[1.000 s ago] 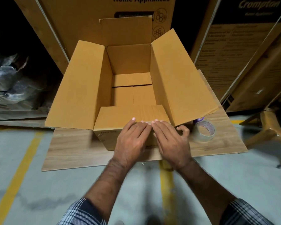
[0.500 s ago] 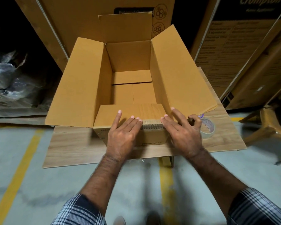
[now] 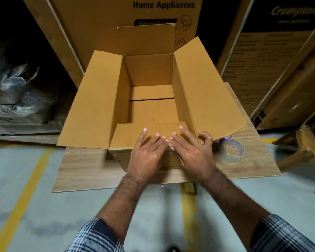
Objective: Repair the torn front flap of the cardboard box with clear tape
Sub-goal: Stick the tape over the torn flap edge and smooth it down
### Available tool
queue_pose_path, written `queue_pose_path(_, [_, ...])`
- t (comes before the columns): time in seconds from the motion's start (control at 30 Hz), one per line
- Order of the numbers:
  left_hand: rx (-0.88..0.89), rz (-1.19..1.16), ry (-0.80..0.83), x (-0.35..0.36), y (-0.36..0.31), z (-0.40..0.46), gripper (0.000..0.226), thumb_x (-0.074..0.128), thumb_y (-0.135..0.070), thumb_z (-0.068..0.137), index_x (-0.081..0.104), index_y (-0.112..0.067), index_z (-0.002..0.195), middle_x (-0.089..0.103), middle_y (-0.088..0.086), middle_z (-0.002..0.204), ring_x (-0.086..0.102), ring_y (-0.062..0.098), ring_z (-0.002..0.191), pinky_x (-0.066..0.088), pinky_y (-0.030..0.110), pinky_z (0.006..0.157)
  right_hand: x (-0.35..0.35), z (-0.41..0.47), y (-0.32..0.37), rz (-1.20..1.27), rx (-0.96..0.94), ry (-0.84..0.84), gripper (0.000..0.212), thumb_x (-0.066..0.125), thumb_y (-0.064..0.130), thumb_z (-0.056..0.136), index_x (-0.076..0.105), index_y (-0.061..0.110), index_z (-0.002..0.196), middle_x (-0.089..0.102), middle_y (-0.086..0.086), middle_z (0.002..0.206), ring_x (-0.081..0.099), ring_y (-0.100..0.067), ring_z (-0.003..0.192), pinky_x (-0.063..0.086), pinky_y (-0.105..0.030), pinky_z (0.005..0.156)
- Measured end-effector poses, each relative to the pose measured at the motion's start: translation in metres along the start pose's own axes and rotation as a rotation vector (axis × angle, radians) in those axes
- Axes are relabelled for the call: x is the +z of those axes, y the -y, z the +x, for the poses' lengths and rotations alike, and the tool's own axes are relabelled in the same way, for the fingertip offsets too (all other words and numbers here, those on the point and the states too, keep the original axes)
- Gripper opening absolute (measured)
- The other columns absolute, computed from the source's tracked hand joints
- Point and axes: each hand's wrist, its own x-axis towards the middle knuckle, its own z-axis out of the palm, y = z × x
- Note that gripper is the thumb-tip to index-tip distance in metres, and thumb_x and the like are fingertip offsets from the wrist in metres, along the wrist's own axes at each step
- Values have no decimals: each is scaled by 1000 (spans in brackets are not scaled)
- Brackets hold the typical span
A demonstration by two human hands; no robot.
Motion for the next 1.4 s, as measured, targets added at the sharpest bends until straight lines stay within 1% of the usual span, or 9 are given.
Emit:
queue_pose_path(0.07, [0, 23, 14, -2, 6, -3, 36, 49, -7, 90, 77, -12, 112, 78, 3, 116, 71, 23, 115, 32, 57, 120, 0, -2, -6, -8, -6, -12, 28, 73, 31, 94, 72, 26, 121, 70, 8, 132, 52, -20, 140, 29, -53, 104])
queue_pose_path(0.3, [-43, 60, 10, -12, 26, -15, 41, 78, 1, 78, 76, -13, 117, 77, 3, 118, 70, 23, 117, 30, 61, 119, -7, -16, -31, -62, 24, -54, 24, 70, 32, 97, 74, 26, 120, 71, 8, 131, 50, -22, 142, 33, -53, 104])
queue_pose_path(0.47, [-104, 95, 88, -19, 31, -22, 48, 86, -8, 75, 75, -14, 121, 74, 3, 124, 67, 24, 122, 29, 61, 119, -14, -20, -32, -59, 60, -32, 26, 62, 35, 99, 73, 25, 120, 70, 8, 132, 46, -23, 145, 34, -59, 107])
queue_pose_path(0.6, [-38, 43, -19, -18, 13, -10, 26, 67, -27, 97, 75, -15, 119, 73, 3, 127, 66, 23, 124, 33, 58, 117, -19, -10, -12, 46, 109, -48, 37, 59, 43, 97, 71, 24, 126, 70, 8, 133, 48, -19, 144, 32, -60, 108])
queue_pose_path(0.77, [23, 39, 36, -5, 3, 3, 30, 72, -9, 83, 76, -15, 113, 76, 2, 121, 66, 23, 123, 33, 57, 117, -5, 3, 8, 21, 26, -67, 18, 63, 34, 99, 74, 28, 112, 72, 13, 126, 50, -16, 142, 30, -56, 107])
queue_pose_path(0.87, [48, 65, 93, -11, 14, 0, 40, 53, -8, 83, 75, -16, 116, 76, -1, 121, 67, 23, 122, 31, 60, 118, -5, 0, -1, -3, 25, -89, 16, 66, 33, 99, 75, 28, 112, 73, 13, 125, 53, -18, 139, 30, -54, 105])
queue_pose_path(1.07, [-94, 116, 144, -24, 28, -16, 55, 83, -4, 71, 73, -17, 124, 73, 0, 128, 65, 24, 126, 31, 62, 117, -9, -19, -26, -42, 73, -59, 23, 68, 28, 97, 75, 25, 119, 74, 6, 126, 56, -22, 137, 35, -52, 106])
queue_pose_path(1.2, [-129, 105, 151, -37, 0, -36, 62, 65, -28, 95, 48, -7, 150, 42, 12, 160, 36, 28, 150, 24, 56, 122, -14, -35, 5, -25, 127, -38, 50, 56, 29, 101, 53, 15, 148, 52, -3, 154, 43, -20, 147, 32, -52, 116])
queue_pose_path(1.4, [-56, 109, 365, -11, -33, -60, 110, 67, -18, 70, 9, -6, 162, 0, 11, 172, 5, 26, 159, 9, 51, 127, 4, -60, 60, -49, 131, 193, 79, 41, 15, 88, 15, 6, 162, 8, -13, 172, 15, -24, 158, 21, -64, 120])
